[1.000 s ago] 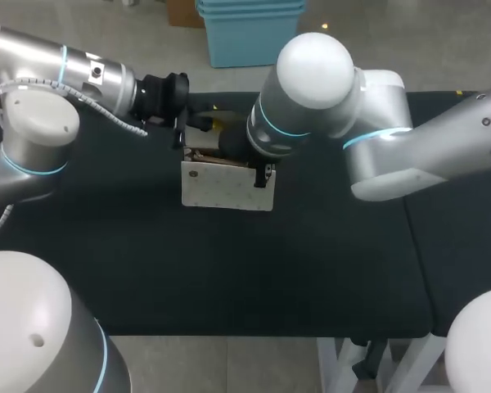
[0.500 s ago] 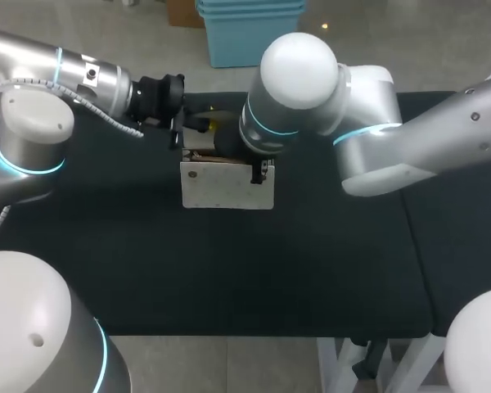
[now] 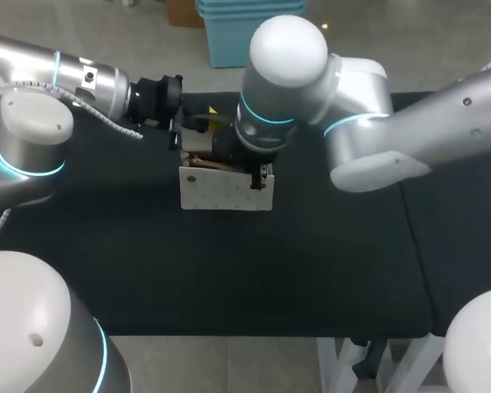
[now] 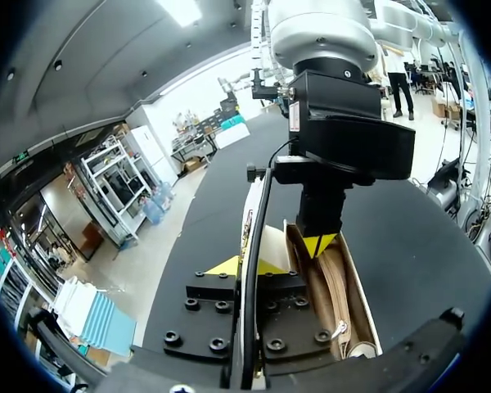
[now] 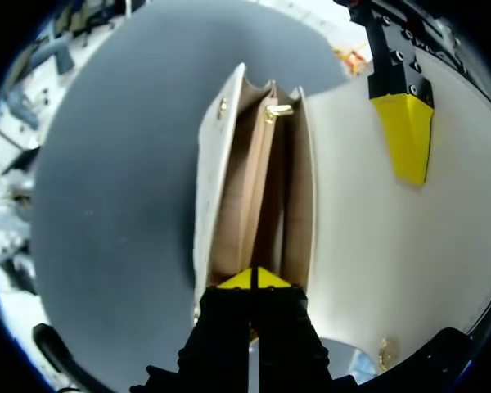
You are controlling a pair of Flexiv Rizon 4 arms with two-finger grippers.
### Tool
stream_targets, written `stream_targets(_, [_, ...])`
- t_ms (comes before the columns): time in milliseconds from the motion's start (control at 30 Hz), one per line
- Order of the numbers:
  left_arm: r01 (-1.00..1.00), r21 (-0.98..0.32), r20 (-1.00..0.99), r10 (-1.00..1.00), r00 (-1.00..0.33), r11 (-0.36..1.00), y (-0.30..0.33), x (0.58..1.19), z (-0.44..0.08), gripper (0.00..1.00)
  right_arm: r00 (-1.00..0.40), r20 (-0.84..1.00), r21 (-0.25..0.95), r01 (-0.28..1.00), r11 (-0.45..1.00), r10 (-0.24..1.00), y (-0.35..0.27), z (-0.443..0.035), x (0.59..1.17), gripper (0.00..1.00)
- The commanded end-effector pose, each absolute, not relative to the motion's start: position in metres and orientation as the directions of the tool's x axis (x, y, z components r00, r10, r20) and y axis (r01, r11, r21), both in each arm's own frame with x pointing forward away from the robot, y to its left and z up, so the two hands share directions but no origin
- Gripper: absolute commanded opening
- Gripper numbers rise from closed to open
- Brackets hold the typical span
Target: Pick up the bag, open it, inspect its contents, close it, and place it on the opposite side
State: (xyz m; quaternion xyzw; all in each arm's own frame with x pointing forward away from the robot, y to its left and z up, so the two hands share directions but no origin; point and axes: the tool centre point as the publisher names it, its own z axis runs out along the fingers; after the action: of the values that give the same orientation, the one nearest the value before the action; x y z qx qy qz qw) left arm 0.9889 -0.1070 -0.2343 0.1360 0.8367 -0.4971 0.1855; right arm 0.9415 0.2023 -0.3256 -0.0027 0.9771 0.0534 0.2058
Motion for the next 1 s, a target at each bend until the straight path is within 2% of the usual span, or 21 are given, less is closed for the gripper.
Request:
stream_targets(33, [0.413,-0.783,-0.447,0.040,-0.893,0.464,-0.114,0.985,-0.232,0.00,-0.922,-0.386,0.075,-0.017,0.997,0.013,0.211,-0.337,0.940,0.00])
stream_targets(333, [0.423,-0.781,-0.448,0.060,-0.892,0.459,-0.118,0.980,-0.232,0.00,-0.917,-0.398,0.090,-0.016,0.996,0.021,0.218,-0.340,0.948,0.00])
stream_targets(367, [0.425,-0.780,-0.448,0.062,-0.892,0.459,-0.119,0.980,-0.232,0.00,-0.915,-0.402,0.097,-0.017,0.995,0.023,0.219,-0.340,0.948,0.03])
stream_targets(400, [0.426,-0.780,-0.449,0.065,-0.891,0.459,-0.119,0.980,-0.232,0.00,-0.909,-0.416,0.096,-0.015,0.995,0.026,0.220,-0.339,0.950,0.11])
stream_targets(433, [0.427,-0.779,-0.449,0.066,-0.891,0.458,-0.119,0.980,-0.233,0.00,-0.905,-0.425,0.101,-0.014,0.995,0.031,0.221,-0.338,0.952,0.31])
stream_targets(467, [0.427,-0.779,-0.449,0.067,-0.891,0.458,-0.120,0.979,-0.233,0.00,-0.903,-0.427,0.111,-0.012,0.994,0.037,0.222,-0.338,0.953,0.38])
stream_targets(500, [0.428,-0.779,-0.449,0.068,-0.891,0.458,-0.120,0.979,-0.233,0.00,-0.902,-0.430,0.112,-0.009,0.994,0.040,0.222,-0.337,0.954,0.39])
stream_targets(533, [0.429,-0.779,-0.449,0.070,-0.891,0.458,-0.120,0.979,-0.233,0.00,-0.901,-0.432,0.113,-0.009,0.994,0.041,0.223,-0.337,0.955,0.38])
stream_targets(600, [0.430,-0.778,-0.449,0.072,-0.890,0.458,-0.120,0.979,-0.233,0.00,-0.900,-0.433,0.115,-0.010,0.993,0.041,0.225,-0.336,0.956,0.30])
stream_targets(767, [0.435,-0.776,-0.453,0.076,-0.888,0.457,-0.120,0.979,-0.232,0.00,-0.899,-0.436,0.112,-0.010,0.994,0.040,0.227,-0.334,0.960,0.29])
stream_targets(867, [0.438,-0.775,-0.456,0.077,-0.887,0.456,-0.119,0.979,-0.231,0.00,-0.901,-0.433,0.104,-0.012,0.994,0.034,0.228,-0.336,0.960,0.33])
stream_targets(933, [0.440,-0.774,-0.457,0.078,-0.886,0.456,-0.118,0.979,-0.231,0.00,-0.908,-0.419,0.098,-0.023,0.995,0.020,0.229,-0.339,0.958,0.44])
stream_targets(967, [0.441,-0.774,-0.459,0.078,-0.885,0.455,-0.118,0.978,-0.231,0.00,-0.909,-0.417,0.096,-0.025,0.995,0.018,0.230,-0.341,0.957,0.59])
stream_targets(1000, [0.442,-0.774,-0.459,0.079,-0.885,0.454,-0.118,0.978,-0.231,0.00,-0.910,-0.415,0.096,-0.026,0.995,0.017,0.230,-0.342,0.956,0.97])
